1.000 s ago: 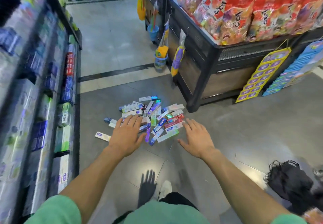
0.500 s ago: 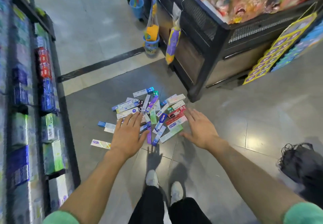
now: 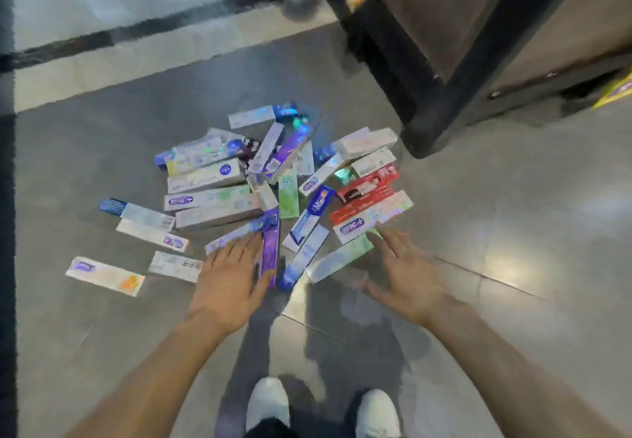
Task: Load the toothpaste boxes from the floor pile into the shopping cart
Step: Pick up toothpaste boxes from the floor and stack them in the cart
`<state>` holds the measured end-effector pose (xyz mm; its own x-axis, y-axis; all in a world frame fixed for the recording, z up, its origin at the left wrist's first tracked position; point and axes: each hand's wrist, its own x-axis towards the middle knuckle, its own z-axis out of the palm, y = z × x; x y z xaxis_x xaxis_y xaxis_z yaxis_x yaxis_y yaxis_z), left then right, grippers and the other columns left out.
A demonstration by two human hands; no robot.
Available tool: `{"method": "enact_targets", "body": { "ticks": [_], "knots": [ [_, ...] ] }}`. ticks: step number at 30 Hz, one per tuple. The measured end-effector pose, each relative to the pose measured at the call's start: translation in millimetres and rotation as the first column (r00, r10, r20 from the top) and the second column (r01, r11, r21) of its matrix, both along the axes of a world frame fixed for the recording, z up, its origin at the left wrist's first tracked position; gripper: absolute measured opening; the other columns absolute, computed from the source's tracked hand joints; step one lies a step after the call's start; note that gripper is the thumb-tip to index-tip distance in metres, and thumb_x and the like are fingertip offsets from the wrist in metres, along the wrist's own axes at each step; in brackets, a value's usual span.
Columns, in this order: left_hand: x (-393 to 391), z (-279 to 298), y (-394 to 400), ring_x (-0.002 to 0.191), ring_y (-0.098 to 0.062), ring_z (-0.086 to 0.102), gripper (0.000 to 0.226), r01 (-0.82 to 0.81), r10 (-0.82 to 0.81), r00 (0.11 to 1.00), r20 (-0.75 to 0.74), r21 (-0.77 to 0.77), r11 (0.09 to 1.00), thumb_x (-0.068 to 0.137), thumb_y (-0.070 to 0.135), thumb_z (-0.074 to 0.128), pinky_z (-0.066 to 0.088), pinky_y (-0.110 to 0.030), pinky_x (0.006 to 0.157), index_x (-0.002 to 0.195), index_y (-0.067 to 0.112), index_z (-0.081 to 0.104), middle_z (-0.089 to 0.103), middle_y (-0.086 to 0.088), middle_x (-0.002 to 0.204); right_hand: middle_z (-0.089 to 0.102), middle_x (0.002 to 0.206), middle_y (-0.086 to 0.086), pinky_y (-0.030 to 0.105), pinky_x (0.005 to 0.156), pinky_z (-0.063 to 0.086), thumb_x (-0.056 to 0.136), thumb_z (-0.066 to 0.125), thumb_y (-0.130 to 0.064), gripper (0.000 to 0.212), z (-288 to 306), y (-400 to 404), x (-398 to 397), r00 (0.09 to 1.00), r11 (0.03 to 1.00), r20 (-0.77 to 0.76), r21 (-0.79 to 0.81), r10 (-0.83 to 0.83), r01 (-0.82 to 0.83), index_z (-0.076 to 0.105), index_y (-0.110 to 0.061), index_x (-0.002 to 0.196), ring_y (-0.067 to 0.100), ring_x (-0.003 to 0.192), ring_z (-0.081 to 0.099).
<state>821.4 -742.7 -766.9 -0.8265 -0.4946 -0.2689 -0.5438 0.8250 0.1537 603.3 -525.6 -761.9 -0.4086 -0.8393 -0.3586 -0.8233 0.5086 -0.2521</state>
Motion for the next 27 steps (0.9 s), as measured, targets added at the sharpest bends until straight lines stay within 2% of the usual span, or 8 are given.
{"method": "enact_targets", "body": {
  "ticks": [2,6,10,12,16,19,22,27],
  "knots": [
    [1.1,-72.2,-3.5,0.124,-0.037,0.060,0.076,-0.021,0.021,1.000,-0.019,0.003,1.000,0.092,0.056,0.032,0.049,-0.051,0.102,0.140,0.002,0.055,0.060,-0.020,0.139,0.063,0.135,0.018,0.053,0.087,0.056,0.076,0.039,-0.070,0.086,-71.4,-7.2,-3.4,0.994,0.997,-0.078,0.007,0.072,-0.072,0.064,-0.008,0.130,0.039,0.115,0.066],
    [-4.3,-176.1,-17.4,0.131,-0.040,0.053,0.081,0.027,-0.027,0.998,-0.059,0.000,1.000,0.093,0.059,0.032,0.043,-0.052,0.110,0.144,-0.001,0.049,0.054,-0.023,0.143,0.058,0.139,0.024,0.061,0.101,0.048,0.075,0.049,-0.068,0.088,-184.3,-30.5,-13.1,0.976,0.979,-0.101,-0.054,0.192,-0.198,0.057,-0.005,0.135,0.046,0.124,0.059],
    [-4.7,-233.7,-24.1,0.137,-0.037,0.048,0.081,0.010,-0.014,0.995,-0.101,-0.047,0.999,0.093,0.059,0.032,0.037,-0.048,0.116,0.147,0.000,0.046,0.050,-0.021,0.149,0.051,0.149,0.012,0.051,0.115,0.037,0.071,0.056,-0.070,0.090,-236.8,-49.8,-6.8,0.968,0.970,-0.091,-0.053,0.233,-0.239,0.052,-0.015,0.142,0.034,0.136,0.050],
    [0.8,-245.7,-28.7,0.139,-0.035,0.045,0.074,-0.036,0.030,0.991,-0.134,-0.046,0.998,0.096,0.055,0.039,0.034,-0.046,0.118,0.148,0.003,0.044,0.047,-0.018,0.152,0.058,0.139,0.009,0.046,0.111,0.040,0.066,0.074,-0.057,0.082,-254.2,-54.7,-4.2,0.960,0.965,-0.133,-0.060,0.246,-0.255,0.057,-0.018,0.135,0.030,0.127,0.056],
    [14.5,-242.5,-42.4,0.133,-0.035,0.049,0.070,-0.084,0.075,0.985,-0.158,-0.055,0.995,0.095,0.054,0.045,0.042,-0.047,0.110,0.146,0.006,0.046,0.051,-0.016,0.147,0.066,0.088,0.010,0.043,0.082,0.051,0.054,0.086,-0.039,0.052,-259.9,-56.4,-4.3,0.924,0.963,-0.288,-0.015,0.253,-0.268,0.067,-0.013,0.095,0.036,0.084,0.064],
    [17.0,-231.8,-54.5,0.126,-0.037,0.050,0.060,-0.214,0.204,0.958,-0.203,-0.029,0.976,0.097,0.045,0.055,0.043,-0.047,0.103,0.143,0.008,0.046,0.055,-0.016,0.140,0.064,0.090,0.007,0.042,0.077,0.049,0.058,0.086,-0.051,0.053,-256.5,-54.6,-2.0,0.909,0.958,-0.302,0.077,0.288,-0.278,0.064,-0.019,0.093,0.034,0.083,0.063],
    [11.9,-229.4,-69.3,0.127,-0.037,0.049,0.059,-0.252,0.237,0.950,-0.204,-0.051,0.966,0.097,0.042,0.052,0.041,-0.045,0.103,0.144,0.007,0.045,0.054,-0.017,0.140,0.063,0.103,0.002,0.040,0.080,0.048,0.075,0.074,-0.061,0.051,-252.8,-47.9,2.1,0.926,0.963,-0.262,0.053,0.270,-0.265,0.061,-0.026,0.109,0.029,0.098,0.062],
    [-8.6,-234.7,-91.2,0.126,-0.037,0.050,0.061,-0.265,0.259,0.962,-0.092,-0.061,0.962,0.099,0.046,0.055,0.045,-0.048,0.100,0.145,0.009,0.043,0.053,-0.018,0.138,0.050,0.117,-0.001,0.036,0.084,0.048,0.086,0.057,-0.070,0.059,-243.7,-39.0,-2.2,0.991,0.991,0.032,0.023,0.128,-0.129,0.049,-0.031,0.129,0.021,0.114,0.052]
  ]
}}
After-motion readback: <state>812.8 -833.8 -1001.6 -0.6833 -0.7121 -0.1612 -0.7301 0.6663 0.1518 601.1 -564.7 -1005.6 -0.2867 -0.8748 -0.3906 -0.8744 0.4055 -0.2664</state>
